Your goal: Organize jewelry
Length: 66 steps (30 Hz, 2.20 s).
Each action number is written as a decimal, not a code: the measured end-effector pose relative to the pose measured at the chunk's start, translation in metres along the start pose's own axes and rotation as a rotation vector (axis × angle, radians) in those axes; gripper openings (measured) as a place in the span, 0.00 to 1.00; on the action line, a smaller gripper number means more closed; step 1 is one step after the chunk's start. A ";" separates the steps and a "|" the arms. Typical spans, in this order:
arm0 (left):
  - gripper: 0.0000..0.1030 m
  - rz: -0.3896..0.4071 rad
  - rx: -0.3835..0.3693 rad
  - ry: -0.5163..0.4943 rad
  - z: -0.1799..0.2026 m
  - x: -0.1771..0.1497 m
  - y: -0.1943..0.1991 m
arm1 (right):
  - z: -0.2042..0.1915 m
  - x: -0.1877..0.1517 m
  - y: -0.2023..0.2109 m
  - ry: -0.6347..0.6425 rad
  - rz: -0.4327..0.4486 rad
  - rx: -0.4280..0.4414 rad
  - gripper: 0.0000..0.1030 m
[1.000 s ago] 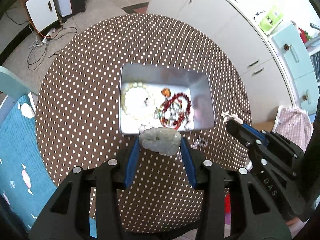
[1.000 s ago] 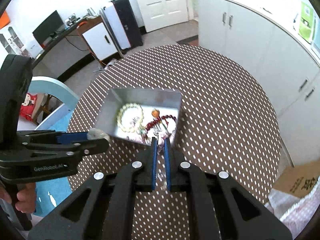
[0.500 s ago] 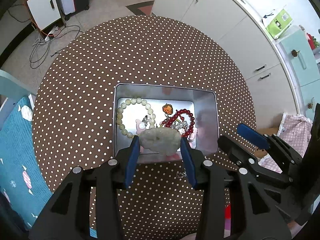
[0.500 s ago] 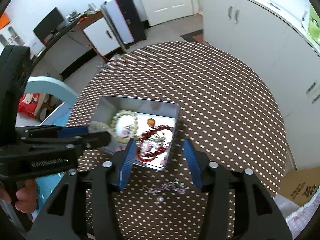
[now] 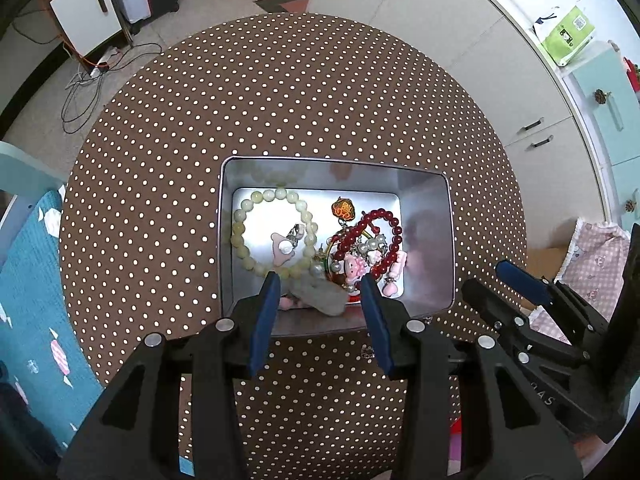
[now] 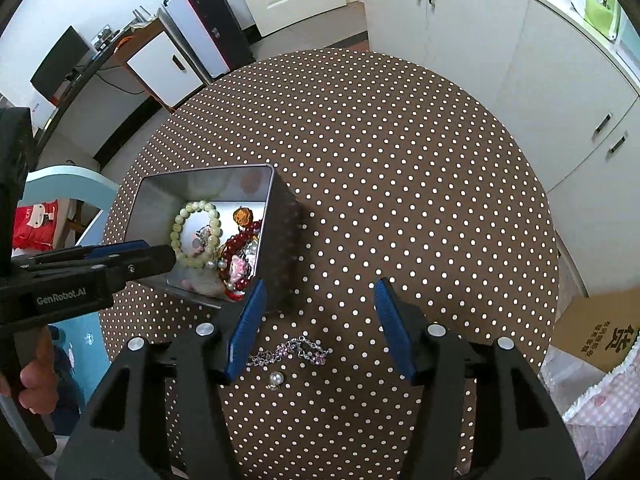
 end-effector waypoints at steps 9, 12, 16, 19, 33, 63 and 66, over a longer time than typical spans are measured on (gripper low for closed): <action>0.44 0.015 -0.027 -0.049 0.006 -0.018 0.014 | -0.001 -0.039 -0.012 -0.004 -0.079 0.003 0.60; 0.46 0.015 -0.033 -0.069 0.005 -0.031 0.020 | -0.003 -0.063 -0.021 -0.004 -0.129 -0.002 0.61; 0.46 0.004 -0.046 -0.078 0.003 -0.047 0.023 | -0.012 -0.083 -0.023 0.011 -0.146 0.011 0.61; 0.46 -0.018 -0.040 -0.079 0.000 -0.058 0.019 | -0.019 -0.088 -0.023 0.014 -0.137 0.025 0.60; 0.46 -0.097 0.021 -0.065 -0.020 -0.091 -0.006 | -0.050 -0.084 -0.034 0.102 -0.075 -0.025 0.19; 0.00 -0.073 0.050 -0.410 0.094 -0.087 -0.098 | 0.024 -0.110 0.028 -0.198 0.047 -0.016 0.09; 0.00 -0.083 0.049 -0.404 0.098 -0.090 -0.099 | 0.021 -0.105 0.026 -0.199 0.051 -0.005 0.09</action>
Point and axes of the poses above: each gripper's, at about its wrist camera, not at the fingertips, and y roughly against the way its jaws point, z to its right, x to its top, the point moved 9 cm from there along -y, roughly the way its jaws point, and after that the axes turned 8 degrees about y, right-handed, at the moved point
